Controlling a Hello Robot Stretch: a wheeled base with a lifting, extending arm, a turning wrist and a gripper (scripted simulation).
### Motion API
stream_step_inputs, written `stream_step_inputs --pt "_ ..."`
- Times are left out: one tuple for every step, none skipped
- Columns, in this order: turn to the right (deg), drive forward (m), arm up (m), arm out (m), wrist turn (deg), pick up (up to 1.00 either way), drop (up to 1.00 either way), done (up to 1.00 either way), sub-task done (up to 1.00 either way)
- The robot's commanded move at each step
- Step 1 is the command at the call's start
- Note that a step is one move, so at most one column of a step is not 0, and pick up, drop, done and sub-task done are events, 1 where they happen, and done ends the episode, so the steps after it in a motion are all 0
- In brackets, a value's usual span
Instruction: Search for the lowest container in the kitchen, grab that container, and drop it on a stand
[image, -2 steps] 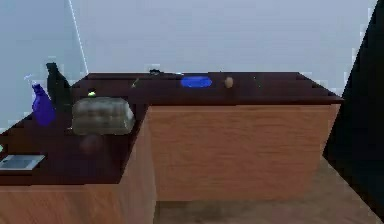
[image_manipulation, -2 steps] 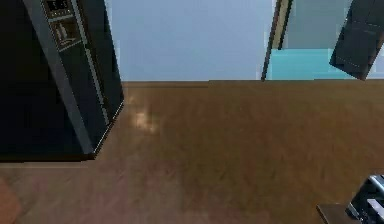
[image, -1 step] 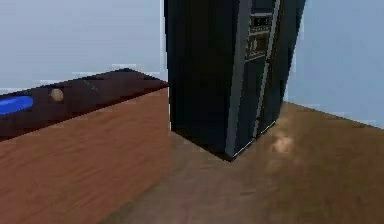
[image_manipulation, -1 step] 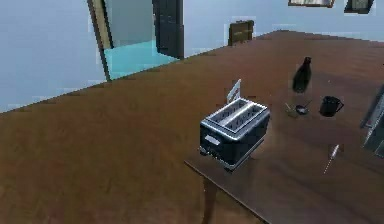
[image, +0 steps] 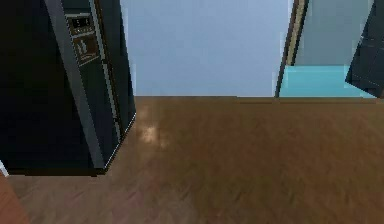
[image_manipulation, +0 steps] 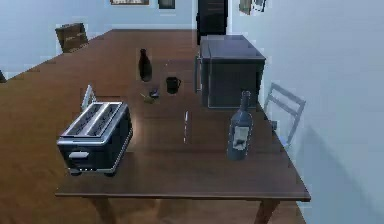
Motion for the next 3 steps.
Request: stream_step_inputs --pt "0.0 0.80 0.00 0.00 0.0 0.00 0.00 0.00 0.00" --pt "45.0 0.00 0.00 0.00 0.0 0.00 0.00 0.00 0.00" --pt "3.0 0.00 0.00 0.00 0.0 0.00 0.00 0.00 0.00"
